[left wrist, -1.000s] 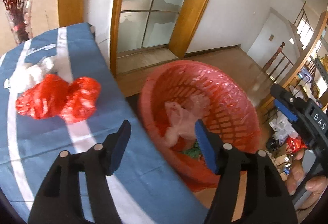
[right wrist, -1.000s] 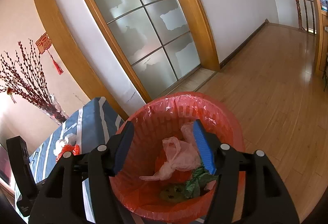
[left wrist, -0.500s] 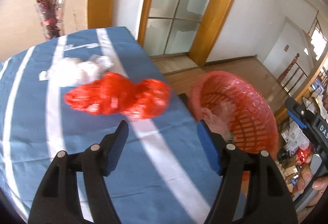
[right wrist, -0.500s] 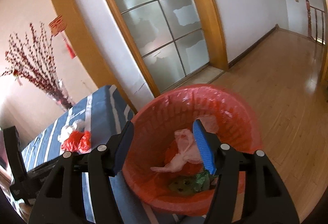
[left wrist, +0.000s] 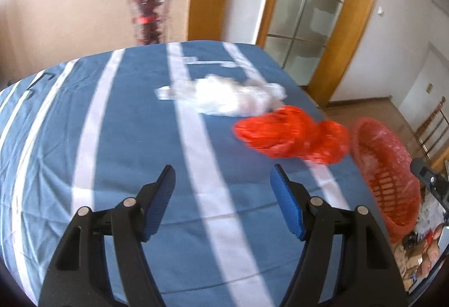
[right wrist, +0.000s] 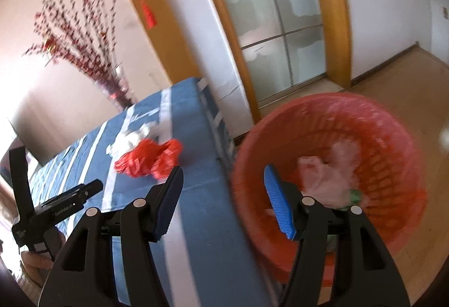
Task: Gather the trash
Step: 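Move both open grippers back over the table toward the remaining bags, then grasp the white translucent bag with the left gripper while the right grasps the red bag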
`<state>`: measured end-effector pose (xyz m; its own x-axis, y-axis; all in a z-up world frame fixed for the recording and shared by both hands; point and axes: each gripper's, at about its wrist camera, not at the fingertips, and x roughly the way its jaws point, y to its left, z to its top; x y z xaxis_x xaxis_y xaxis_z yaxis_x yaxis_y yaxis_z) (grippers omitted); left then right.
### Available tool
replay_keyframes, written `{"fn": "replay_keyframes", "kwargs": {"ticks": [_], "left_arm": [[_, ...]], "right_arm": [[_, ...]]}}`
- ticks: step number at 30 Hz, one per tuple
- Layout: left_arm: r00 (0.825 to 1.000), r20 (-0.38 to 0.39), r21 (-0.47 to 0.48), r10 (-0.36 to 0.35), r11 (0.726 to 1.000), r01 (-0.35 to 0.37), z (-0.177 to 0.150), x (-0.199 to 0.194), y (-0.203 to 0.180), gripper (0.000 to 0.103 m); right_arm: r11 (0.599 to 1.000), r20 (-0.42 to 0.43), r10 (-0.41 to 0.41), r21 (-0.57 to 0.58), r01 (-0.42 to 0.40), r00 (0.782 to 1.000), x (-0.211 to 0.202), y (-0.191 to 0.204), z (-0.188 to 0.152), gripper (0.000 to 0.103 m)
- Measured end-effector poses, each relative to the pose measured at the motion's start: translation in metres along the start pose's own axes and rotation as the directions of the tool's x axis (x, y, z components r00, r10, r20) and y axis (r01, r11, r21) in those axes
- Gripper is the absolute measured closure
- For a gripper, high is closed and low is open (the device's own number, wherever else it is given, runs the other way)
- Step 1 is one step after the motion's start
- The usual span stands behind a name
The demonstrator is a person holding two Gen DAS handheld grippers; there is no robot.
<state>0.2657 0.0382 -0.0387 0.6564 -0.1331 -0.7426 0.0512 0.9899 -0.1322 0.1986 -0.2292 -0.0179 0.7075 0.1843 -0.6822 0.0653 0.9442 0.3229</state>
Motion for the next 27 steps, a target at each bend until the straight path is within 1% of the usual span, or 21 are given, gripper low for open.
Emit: {"fn": "replay_keyframes", "kwargs": {"ticks": [6,12,17,20,22,23,24,27], "left_arm": [[0.999,0.009,-0.028,0.031,0.999,-0.031,0.002,-0.001,0.023,0.034],[0.999,0.020,-0.050,0.047,0.998,-0.046,0.004,-0.002,0.039,0.034],[0.998,0.018,-0.065,0.056,0.996,-0.055,0.006,0.000,0.049,0.034],[0.998,0.017,-0.066,0.060,0.996,-0.059,0.008,0.002,0.051,0.034],[0.998,0.018,-0.065,0.062,0.996,-0.061,0.010,0.004,0.051,0.034],[0.998,0.019,-0.064,0.064,0.996,-0.062,0.011,0.004,0.051,0.034],[0.998,0.021,-0.063,0.064,0.996,-0.063,0.012,0.005,0.050,0.034],[0.997,0.029,-0.055,0.069,0.996,-0.068,0.017,0.006,0.047,0.034]], "right_arm": [[0.998,-0.043,0.037,-0.047,-0.039,0.998,0.027,0.033,0.000,0.042],[0.998,-0.075,0.049,-0.024,-0.051,0.996,0.061,0.047,0.013,0.043],[0.998,-0.127,0.064,0.010,-0.063,0.990,0.088,0.049,0.018,0.049],[0.997,-0.162,0.071,0.014,-0.070,0.984,0.101,0.051,0.016,0.061],[0.998,-0.171,0.065,-0.015,-0.068,0.983,0.104,0.055,0.013,0.082],[0.997,-0.166,0.056,-0.036,-0.063,0.984,0.104,0.056,0.012,0.087],[0.996,-0.154,0.046,-0.064,-0.057,0.987,0.101,0.059,0.010,0.095],[0.994,-0.126,0.033,-0.102,-0.046,0.991,0.091,0.060,0.008,0.098]]}}
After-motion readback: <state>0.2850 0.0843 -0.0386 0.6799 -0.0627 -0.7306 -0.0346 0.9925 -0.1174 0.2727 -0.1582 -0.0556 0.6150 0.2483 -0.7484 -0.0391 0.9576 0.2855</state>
